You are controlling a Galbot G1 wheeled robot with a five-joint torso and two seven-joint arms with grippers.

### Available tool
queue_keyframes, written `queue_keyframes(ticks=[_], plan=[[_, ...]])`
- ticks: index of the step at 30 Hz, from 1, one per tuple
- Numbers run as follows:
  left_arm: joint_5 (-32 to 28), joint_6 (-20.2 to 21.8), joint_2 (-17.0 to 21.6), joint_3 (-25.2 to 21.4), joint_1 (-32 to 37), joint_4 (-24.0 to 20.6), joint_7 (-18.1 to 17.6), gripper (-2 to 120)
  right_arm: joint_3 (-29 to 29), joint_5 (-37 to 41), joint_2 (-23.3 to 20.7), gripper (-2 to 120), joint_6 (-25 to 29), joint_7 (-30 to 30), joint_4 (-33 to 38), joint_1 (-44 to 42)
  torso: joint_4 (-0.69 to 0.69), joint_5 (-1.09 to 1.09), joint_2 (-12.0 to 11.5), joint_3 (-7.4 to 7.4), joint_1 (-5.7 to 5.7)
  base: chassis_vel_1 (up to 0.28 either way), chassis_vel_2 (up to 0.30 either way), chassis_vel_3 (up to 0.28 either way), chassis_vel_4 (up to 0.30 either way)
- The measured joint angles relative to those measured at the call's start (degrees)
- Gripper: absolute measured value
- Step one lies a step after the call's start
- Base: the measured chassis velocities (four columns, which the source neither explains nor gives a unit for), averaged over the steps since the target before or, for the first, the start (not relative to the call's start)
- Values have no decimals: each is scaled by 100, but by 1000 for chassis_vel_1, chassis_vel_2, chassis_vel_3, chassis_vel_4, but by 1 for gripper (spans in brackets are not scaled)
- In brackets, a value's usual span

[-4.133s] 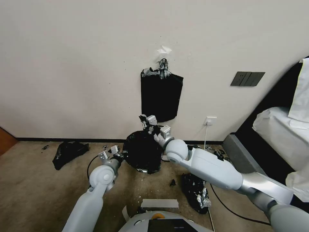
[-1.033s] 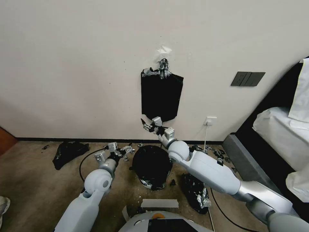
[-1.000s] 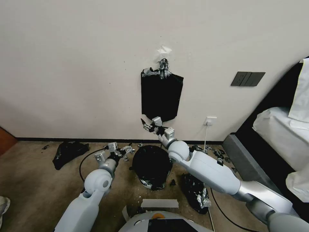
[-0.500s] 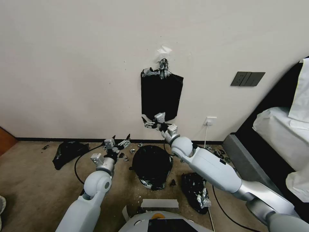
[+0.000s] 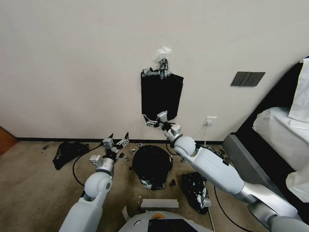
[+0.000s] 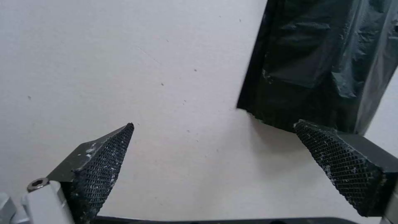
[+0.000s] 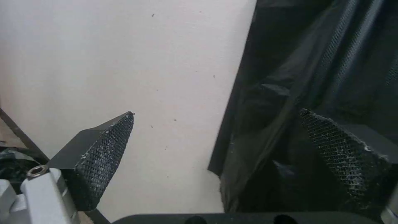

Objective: Place a trash bag onto the trash bin.

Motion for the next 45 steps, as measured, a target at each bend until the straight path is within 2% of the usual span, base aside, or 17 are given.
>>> queue_keyframes(ticks=[8,13,18,21,26,30,34,35,37,39,41,45], plan=[[219,-183,-131,-300,163,-17,37,100,538,-360,-45,100,-350,-2,182,-307,1,0,0,0,0,0,0,0,0],[368,-342,-208,-522,267,-17,85,100,1135,-656,-43,100,-699,-56,416,-746,0,0,0,0,0,0,0,0,0],[437,-441,-310,-628,338,-14,103,100,1593,-831,-39,100,-816,-154,582,-1047,0,0,0,0,0,0,0,0,0],[576,-539,-422,-745,432,-15,132,100,2151,-892,-44,100,-851,-263,728,-1365,-1,0,0,0,0,0,0,0,0],[681,-627,-539,-853,518,-29,147,100,2591,-887,-42,100,-850,-337,875,-1717,0,0,0,0,0,0,0,0,0],[890,-794,-678,-982,604,-32,182,100,3026,-842,-11,100,-777,-456,1069,-2175,0,0,0,0,0,0,0,0,0],[1059,-1028,-971,-1249,795,-110,326,100,3751,-860,116,100,-780,-557,1479,-2969,-1,0,0,-1,0,0,0,0,0],[1059,-1028,-971,-1249,795,-110,326,100,3751,-860,116,100,-780,-557,1479,-2969,-1,0,0,-1,0,0,0,0,0],[1119,-1110,-1116,-1357,954,-185,411,100,4177,-1055,242,100,-890,-584,1716,-3412,1,0,0,-1,0,0,0,0,0],[1148,-1145,-1163,-1390,1013,-213,442,100,4334,-1175,281,100,-917,-631,1786,-3562,1,0,0,-1,-1,0,0,0,0],[1207,-1253,-1273,-1478,1152,-281,520,100,4822,-1656,383,100,-977,-912,1991,-4048,-1,1,0,-1,0,0,0,0,0],[1291,-1491,-1378,-1523,1370,-337,662,100,5255,-2005,485,100,-1058,-1164,2263,-4692,-2,0,0,-1,-1,0,0,0,0]])
